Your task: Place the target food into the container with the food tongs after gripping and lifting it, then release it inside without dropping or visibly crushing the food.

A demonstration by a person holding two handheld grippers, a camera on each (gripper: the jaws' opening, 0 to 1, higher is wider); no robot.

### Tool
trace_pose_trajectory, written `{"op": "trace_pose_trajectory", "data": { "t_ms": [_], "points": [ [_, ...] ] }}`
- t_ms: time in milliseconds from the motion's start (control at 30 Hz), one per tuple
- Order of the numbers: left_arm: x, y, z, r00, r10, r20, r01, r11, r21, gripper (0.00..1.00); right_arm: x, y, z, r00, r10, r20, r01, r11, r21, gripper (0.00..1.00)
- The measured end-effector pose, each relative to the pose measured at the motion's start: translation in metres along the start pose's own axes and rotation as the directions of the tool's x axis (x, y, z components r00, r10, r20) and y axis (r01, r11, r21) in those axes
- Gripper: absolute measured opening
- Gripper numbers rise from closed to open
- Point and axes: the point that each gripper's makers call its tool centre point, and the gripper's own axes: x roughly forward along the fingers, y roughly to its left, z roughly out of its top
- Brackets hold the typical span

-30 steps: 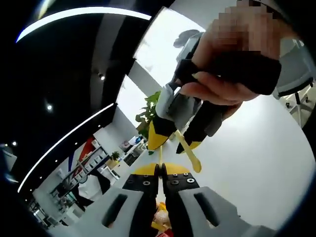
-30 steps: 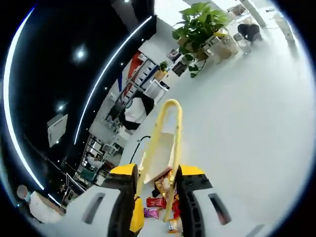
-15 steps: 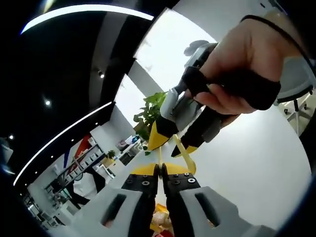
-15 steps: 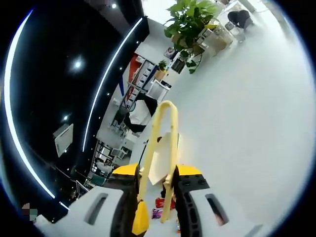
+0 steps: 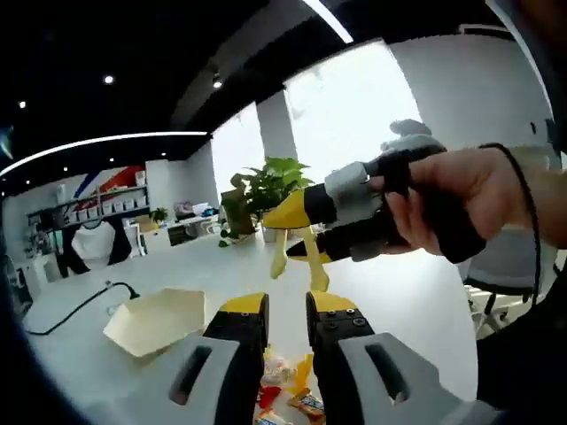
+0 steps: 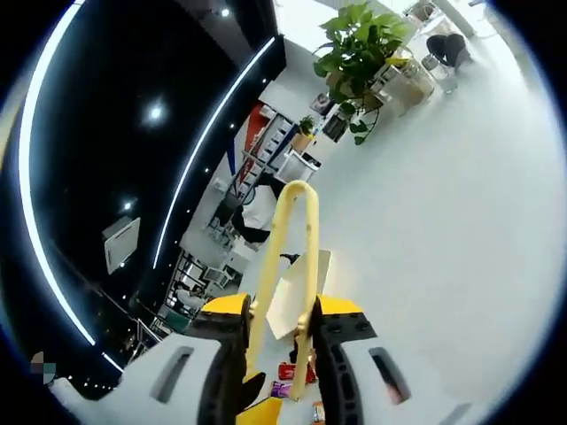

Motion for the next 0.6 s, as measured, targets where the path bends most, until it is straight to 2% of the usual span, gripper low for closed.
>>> {"op": "trace_pose_trajectory", "data": {
  "t_ms": [67, 100, 133, 167, 233, 300, 333, 367, 400, 433, 467, 500, 533, 567, 600],
  "points": [
    [0.0, 0.0, 0.0, 1.0, -0.026, 0.014, 0.028, 0.993, -0.115, 0.24, -0.001, 0.001, 0.0, 1.0, 0.001, -0.005, -0.001, 1.0, -0.027, 0.24],
    [-0.001, 0.003, 0.003, 0.999, -0.027, 0.041, 0.034, 0.985, -0.17, 0.24, -0.002, 0.003, -0.001, 1.0, 0.003, -0.002, -0.003, 0.999, -0.044, 0.24],
    [-0.002, 0.006, 0.007, 0.997, -0.025, 0.075, 0.039, 0.981, -0.19, 0.23, -0.003, 0.005, 0.0, 1.0, 0.006, 0.002, -0.006, 0.999, -0.043, 0.24],
    [-0.003, 0.006, 0.011, 0.992, -0.045, 0.119, 0.077, 0.956, -0.282, 0.23, -0.004, 0.007, 0.0, 1.0, 0.013, 0.005, -0.013, 0.999, -0.047, 0.24],
    [-0.004, 0.007, 0.014, 0.986, -0.061, 0.155, 0.124, 0.891, -0.436, 0.24, -0.004, 0.012, 0.001, 0.999, 0.037, 0.006, -0.036, 0.997, -0.068, 0.24],
    [-0.004, 0.009, 0.013, 0.982, -0.084, 0.171, 0.158, 0.862, -0.482, 0.23, -0.005, 0.017, 0.001, 0.999, 0.05, -0.004, -0.05, 0.994, -0.102, 0.24],
    [-0.005, 0.007, 0.014, 0.977, -0.098, 0.187, 0.18, 0.853, -0.489, 0.24, -0.005, 0.02, 0.001, 0.998, 0.057, -0.008, -0.057, 0.99, -0.129, 0.24],
    [-0.006, 0.006, 0.019, 0.969, -0.104, 0.224, 0.21, 0.824, -0.526, 0.24, -0.005, 0.022, 0.001, 0.998, 0.055, -0.005, -0.055, 0.985, -0.162, 0.25],
    [-0.007, 0.005, 0.022, 0.962, -0.112, 0.25, 0.239, 0.787, -0.569, 0.24, -0.005, 0.023, 0.001, 0.998, 0.055, -0.005, -0.055, 0.984, -0.169, 0.25],
    [-0.009, 0.005, 0.029, 0.946, -0.118, 0.3, 0.289, 0.724, -0.626, 0.24, -0.005, 0.026, 0.001, 0.998, 0.064, -0.005, -0.064, 0.983, -0.173, 0.25],
    [-0.01, 0.005, 0.034, 0.933, -0.121, 0.338, 0.327, 0.673, -0.663, 0.25, -0.005, 0.027, 0.001, 0.998, 0.07, -0.005, -0.07, 0.982, -0.178, 0.25],
    [-0.011, 0.005, 0.037, 0.922, -0.128, 0.365, 0.363, 0.611, -0.703, 0.24, -0.005, 0.028, 0.001, 0.997, 0.075, -0.005, -0.075, 0.981, -0.18, 0.25],
    [-0.012, 0.004, 0.039, 0.908, -0.135, 0.396, 0.404, 0.53, -0.746, 0.24, -0.005, 0.03, 0.001, 0.997, 0.083, -0.006, -0.083, 0.98, -0.182, 0.25],
    [-0.012, 0.007, 0.041, 0.899, -0.124, 0.421, 0.422, 0.503, -0.754, 0.23, -0.005, 0.03, 0.001, 0.996, 0.087, -0.005, -0.087, 0.979, -0.183, 0.25],
    [-0.012, 0.01, 0.041, 0.897, -0.103, 0.429, 0.421, 0.491, -0.763, 0.23, -0.005, 0.032, 0.0, 0.995, 0.097, -0.003, -0.095, 0.978, -0.186, 0.25]
  ]
}}
